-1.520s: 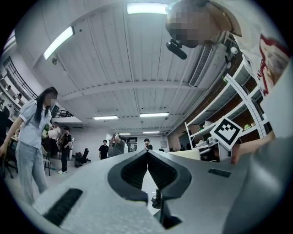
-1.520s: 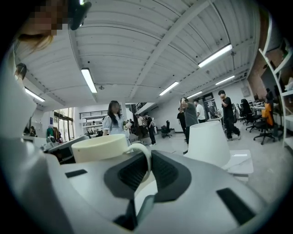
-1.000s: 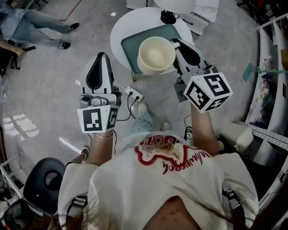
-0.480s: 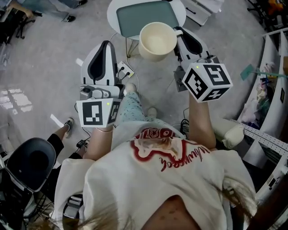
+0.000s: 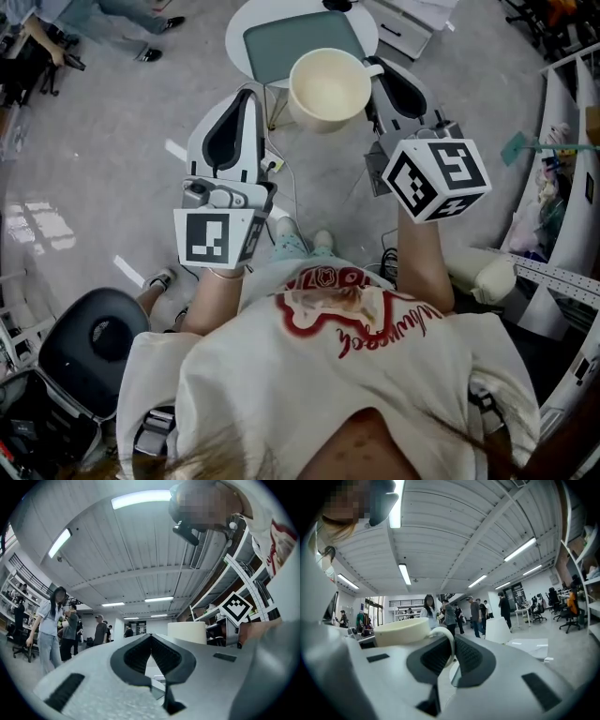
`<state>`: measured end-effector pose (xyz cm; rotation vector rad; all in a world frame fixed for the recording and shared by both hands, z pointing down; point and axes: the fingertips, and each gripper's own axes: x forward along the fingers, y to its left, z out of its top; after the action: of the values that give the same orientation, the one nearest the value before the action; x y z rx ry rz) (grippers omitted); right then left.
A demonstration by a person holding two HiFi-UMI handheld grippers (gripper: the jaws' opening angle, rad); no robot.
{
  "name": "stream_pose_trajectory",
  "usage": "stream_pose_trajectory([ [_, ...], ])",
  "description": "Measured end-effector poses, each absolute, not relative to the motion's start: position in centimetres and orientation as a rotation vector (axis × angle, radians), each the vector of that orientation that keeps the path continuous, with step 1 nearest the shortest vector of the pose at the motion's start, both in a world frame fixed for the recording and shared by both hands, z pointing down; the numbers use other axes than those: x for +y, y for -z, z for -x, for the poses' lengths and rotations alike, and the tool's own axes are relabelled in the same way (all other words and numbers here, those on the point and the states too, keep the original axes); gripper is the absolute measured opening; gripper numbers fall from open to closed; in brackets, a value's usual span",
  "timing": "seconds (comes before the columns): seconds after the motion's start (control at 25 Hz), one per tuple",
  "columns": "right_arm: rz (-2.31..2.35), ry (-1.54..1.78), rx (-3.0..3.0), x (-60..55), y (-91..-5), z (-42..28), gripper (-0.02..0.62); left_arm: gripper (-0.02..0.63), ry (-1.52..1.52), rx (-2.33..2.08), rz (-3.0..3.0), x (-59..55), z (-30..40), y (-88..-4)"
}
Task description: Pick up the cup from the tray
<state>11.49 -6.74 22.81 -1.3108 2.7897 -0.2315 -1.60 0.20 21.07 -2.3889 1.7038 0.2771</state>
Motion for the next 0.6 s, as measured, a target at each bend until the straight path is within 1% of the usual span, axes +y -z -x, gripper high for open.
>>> stream_pose_trajectory([
  [0.6,1.424,0.245,2.761,-6.8,-24.3,-9.9,0.043,0.014,-0.269,1.665,2.423,0.5,4.1,-20.8],
])
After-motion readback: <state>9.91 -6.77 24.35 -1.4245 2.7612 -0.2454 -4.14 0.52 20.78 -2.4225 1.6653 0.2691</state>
